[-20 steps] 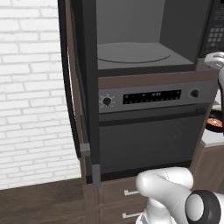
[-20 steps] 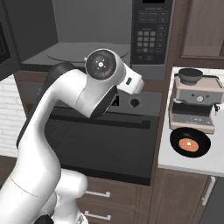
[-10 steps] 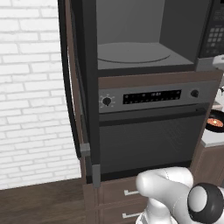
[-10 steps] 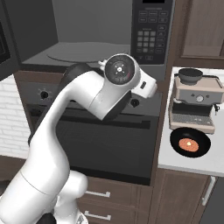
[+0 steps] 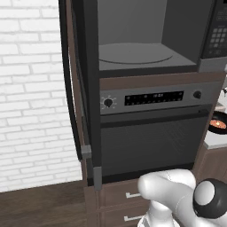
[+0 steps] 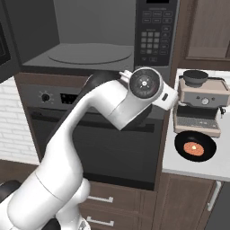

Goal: Open the microwave, place the bowl with waffle inside the microwave, then close the microwave door and turn it on.

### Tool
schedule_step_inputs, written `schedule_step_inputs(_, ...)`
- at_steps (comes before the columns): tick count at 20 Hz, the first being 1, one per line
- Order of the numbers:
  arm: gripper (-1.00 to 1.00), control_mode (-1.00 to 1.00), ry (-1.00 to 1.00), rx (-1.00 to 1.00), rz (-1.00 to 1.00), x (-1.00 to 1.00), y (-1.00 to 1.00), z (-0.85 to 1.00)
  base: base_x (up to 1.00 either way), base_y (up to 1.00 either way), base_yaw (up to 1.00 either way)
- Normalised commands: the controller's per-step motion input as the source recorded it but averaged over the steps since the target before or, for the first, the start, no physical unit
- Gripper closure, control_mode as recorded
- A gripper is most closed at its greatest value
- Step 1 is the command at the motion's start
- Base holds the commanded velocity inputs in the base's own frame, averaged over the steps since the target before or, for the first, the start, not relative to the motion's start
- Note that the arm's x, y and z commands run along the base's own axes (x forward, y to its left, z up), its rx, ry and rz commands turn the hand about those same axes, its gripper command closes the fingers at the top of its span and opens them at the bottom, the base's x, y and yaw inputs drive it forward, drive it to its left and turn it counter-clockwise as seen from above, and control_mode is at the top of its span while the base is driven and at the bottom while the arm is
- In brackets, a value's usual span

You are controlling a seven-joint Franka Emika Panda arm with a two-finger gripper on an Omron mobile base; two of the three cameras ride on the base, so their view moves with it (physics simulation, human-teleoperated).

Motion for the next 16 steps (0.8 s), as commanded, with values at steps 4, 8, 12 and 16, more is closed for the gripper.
schedule_step_inputs(4,-1.00,-1.00,0.00,0.00,-0.02,0.14,-0.49,-0.18,0.00,0.00,0.00)
schedule_step_inputs(8,-1.00,-1.00,0.03,0.00,-0.04,0.12,-0.56,-0.30,0.00,0.00,0.00)
schedule_step_inputs(12,-1.00,-1.00,0.03,0.00,-0.04,0.00,-0.53,-0.30,0.00,0.00,0.00)
schedule_step_inputs(16,-1.00,-1.00,0.11,0.00,-0.06,0.02,-0.61,-0.56,0.00,0.00,0.00)
